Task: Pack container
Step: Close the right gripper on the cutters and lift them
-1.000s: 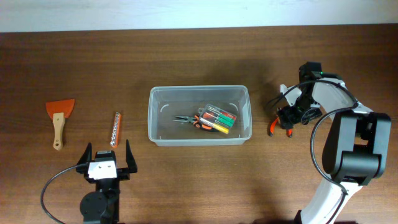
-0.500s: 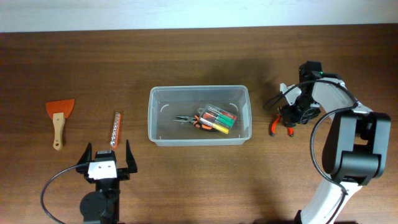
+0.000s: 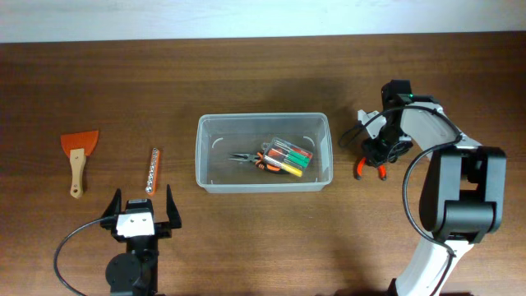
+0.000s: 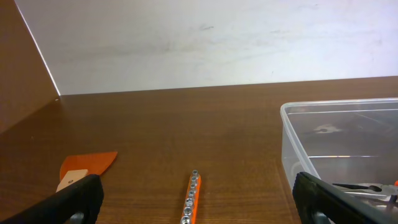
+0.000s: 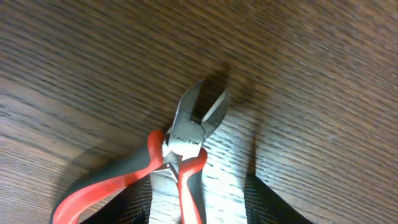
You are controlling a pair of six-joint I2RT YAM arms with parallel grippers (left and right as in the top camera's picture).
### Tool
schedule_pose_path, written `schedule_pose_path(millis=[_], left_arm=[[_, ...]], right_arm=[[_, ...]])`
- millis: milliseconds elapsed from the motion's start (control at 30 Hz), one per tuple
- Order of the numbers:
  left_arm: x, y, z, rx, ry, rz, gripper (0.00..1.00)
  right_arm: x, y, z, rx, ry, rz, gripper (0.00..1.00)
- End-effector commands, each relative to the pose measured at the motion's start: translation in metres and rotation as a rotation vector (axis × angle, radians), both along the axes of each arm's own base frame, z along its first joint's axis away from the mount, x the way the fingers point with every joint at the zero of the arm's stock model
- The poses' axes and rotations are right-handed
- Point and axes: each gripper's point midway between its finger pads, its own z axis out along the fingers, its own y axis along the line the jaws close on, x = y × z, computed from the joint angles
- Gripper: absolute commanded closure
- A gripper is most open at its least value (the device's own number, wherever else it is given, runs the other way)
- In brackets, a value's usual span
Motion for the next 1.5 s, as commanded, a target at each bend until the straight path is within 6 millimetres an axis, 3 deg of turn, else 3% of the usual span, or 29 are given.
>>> schedule_pose_path(millis=[0,300,867,1133,1467], left_arm=[[-0.0002,-0.0001,-0.0003,-0.013,-0.004,0.002,0.01],[-0.0002,-0.0001,-0.0003,-0.013,-0.004,0.002,0.01],[-0.0002,-0.0001,-0.0003,-0.013,-0.004,0.002,0.01],[-0.0002,-0.0001,-0.0003,-0.013,-0.004,0.002,0.01],[-0.0002,-0.0001,-0.0003,-0.013,-0.004,0.002,0.01]], right_arm=[[-0.008,0.0106,-0.0208,0.03,0.056,0.013,0.54],[-0.0083,0.0102,-0.0208,0.027,0.057,0.013,0.66],[-0.0137,0.0089,-0.0204,0.02,0.079,0.013,0.76],[-0.0154,0.0085,-0.0202,0.018,0.086,0.013,0.86],[-0.0155,0.0087,-0.0202,0.018,0.087,0.013,0.89]])
